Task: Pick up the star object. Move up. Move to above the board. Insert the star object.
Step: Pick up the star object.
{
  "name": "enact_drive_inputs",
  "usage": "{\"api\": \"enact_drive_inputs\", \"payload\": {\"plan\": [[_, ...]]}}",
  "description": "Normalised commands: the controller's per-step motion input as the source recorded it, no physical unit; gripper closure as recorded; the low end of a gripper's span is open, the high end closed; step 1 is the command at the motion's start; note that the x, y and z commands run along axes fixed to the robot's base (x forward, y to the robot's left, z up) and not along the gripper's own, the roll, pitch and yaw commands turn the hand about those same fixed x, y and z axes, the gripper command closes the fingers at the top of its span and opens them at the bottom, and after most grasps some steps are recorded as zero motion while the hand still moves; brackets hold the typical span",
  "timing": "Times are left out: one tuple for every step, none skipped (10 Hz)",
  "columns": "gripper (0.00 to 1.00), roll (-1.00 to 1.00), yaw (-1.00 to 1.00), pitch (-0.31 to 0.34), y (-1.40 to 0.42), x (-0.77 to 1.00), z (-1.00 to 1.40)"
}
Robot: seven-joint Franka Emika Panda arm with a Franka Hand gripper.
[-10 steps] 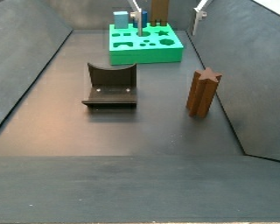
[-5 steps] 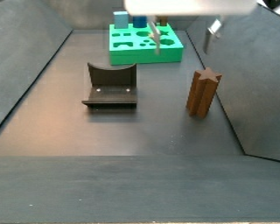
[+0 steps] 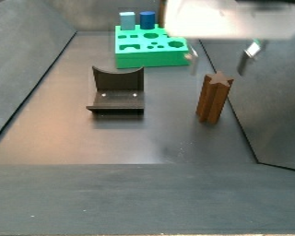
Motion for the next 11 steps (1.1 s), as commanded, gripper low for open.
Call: {"api": "enact_drive_inputs", "payload": {"plan": [[0.00, 0.10, -0.03, -0.081, 0.00, -0.44, -0.69], [0.00, 0.04, 0.07, -0.079, 0.00, 0.06, -1.00], [0.00, 0.00, 0.23, 0.000, 0.27, 0.45, -1.00], [0.00, 0.00, 0.35, 0.000, 0.49, 0.40, -1.00], [0.00, 0.00, 0.26, 0.000, 0.19, 0.19, -0.64], [0.00, -0.01, 0.00, 0.000, 0.00, 0.00, 0.00], [0.00, -0.02, 0.00, 0.000, 0.01, 0.00, 0.00], [0.00, -0.07, 0.09, -0.027, -0.07, 0.00, -0.21], [0.00, 0.00, -0.29, -0.053, -0.19, -0.17, -0.11], [0.00, 0.00, 0.00, 0.000, 0.00, 0.00, 0.00], [1.00, 0.00, 0.00, 0.000, 0.00, 0.00, 0.00]]}}
